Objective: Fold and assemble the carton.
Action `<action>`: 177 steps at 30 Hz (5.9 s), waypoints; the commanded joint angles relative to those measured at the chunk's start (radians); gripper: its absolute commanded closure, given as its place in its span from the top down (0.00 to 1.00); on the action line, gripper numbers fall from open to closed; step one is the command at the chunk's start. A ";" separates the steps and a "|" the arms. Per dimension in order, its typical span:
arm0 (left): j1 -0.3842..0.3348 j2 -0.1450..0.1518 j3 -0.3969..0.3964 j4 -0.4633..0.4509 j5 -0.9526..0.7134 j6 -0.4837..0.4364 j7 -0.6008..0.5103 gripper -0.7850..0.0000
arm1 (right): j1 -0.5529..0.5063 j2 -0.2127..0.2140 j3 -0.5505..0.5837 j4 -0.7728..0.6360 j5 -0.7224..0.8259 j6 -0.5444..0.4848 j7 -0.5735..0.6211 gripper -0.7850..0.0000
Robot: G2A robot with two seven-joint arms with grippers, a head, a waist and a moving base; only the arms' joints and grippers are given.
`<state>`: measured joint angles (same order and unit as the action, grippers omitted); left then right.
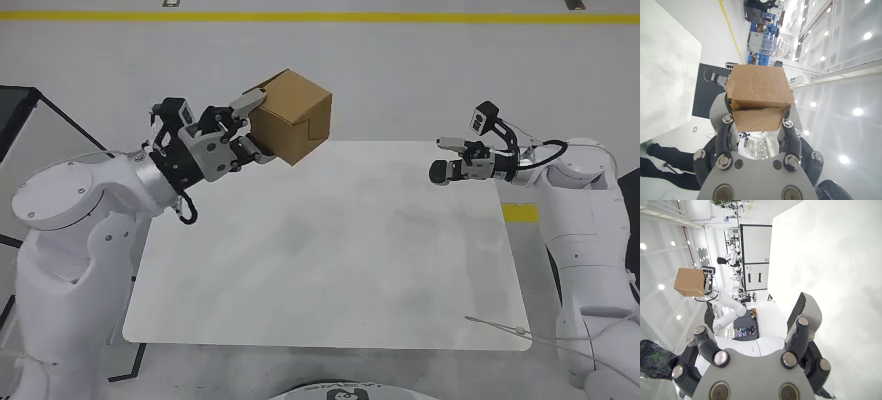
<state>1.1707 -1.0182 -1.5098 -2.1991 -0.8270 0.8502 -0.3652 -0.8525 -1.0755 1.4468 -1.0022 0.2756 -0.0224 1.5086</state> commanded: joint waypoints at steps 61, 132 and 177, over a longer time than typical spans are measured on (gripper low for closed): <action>0.051 0.082 0.078 -0.007 0.835 -1.069 -0.311 0.00 | 0.000 0.000 0.000 0.000 0.000 0.000 0.000 1.00; 0.015 0.084 0.012 -0.144 2.493 -1.726 0.594 0.00 | 0.000 0.000 0.000 0.000 0.000 0.000 0.000 1.00; 0.173 0.093 0.077 0.162 1.828 -1.858 0.198 0.00 | 0.000 0.000 0.000 0.000 0.000 0.000 0.000 1.00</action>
<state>1.3406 -0.9252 -1.4397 -2.0342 0.9994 -1.0051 -0.1687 -0.8525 -1.0755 1.4468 -1.0022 0.2756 -0.0224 1.5086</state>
